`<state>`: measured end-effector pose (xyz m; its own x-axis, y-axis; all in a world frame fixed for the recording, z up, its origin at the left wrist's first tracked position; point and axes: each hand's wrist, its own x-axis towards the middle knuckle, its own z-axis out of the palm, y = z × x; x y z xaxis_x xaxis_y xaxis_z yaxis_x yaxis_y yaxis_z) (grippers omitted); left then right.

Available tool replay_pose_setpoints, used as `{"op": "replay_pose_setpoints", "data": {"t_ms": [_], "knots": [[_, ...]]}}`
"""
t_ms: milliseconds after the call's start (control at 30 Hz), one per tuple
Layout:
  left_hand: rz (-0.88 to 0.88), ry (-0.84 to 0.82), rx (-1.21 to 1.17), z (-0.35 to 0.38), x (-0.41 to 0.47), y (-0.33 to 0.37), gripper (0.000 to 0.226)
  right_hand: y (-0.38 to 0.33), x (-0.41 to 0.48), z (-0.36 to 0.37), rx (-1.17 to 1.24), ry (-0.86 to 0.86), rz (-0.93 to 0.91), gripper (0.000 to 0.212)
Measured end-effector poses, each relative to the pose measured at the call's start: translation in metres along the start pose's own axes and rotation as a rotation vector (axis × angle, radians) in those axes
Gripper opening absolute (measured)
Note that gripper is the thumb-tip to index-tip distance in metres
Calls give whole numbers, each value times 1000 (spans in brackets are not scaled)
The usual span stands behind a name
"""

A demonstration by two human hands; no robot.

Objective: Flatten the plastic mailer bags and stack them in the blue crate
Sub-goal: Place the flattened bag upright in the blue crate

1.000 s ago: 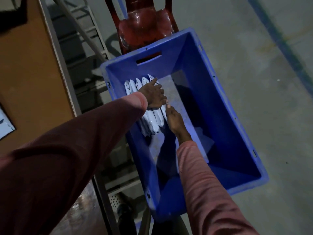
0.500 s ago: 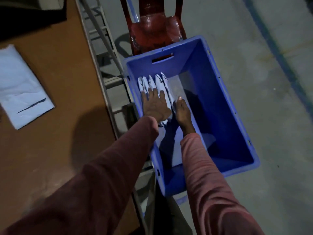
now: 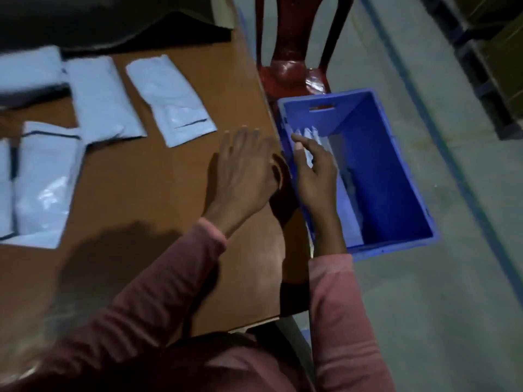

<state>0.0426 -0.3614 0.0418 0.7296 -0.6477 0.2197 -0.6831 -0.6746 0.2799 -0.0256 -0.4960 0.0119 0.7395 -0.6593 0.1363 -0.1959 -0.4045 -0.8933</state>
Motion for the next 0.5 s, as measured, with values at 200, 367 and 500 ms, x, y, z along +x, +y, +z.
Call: {"op": "replay_pose_setpoints", "data": {"t_ms": [200,367,500], "knots": [[-298,211,-46,-63,-115,-131,42,-78,-66,88,-85,-174,-133,27],[-534,247,36,-79,-182,-198,43,-113,-113,168,-110,-356,-268,28],[-662,30,151,-68,-209,-240,62,-129,-132,215,-186,-435,-347,27]]}}
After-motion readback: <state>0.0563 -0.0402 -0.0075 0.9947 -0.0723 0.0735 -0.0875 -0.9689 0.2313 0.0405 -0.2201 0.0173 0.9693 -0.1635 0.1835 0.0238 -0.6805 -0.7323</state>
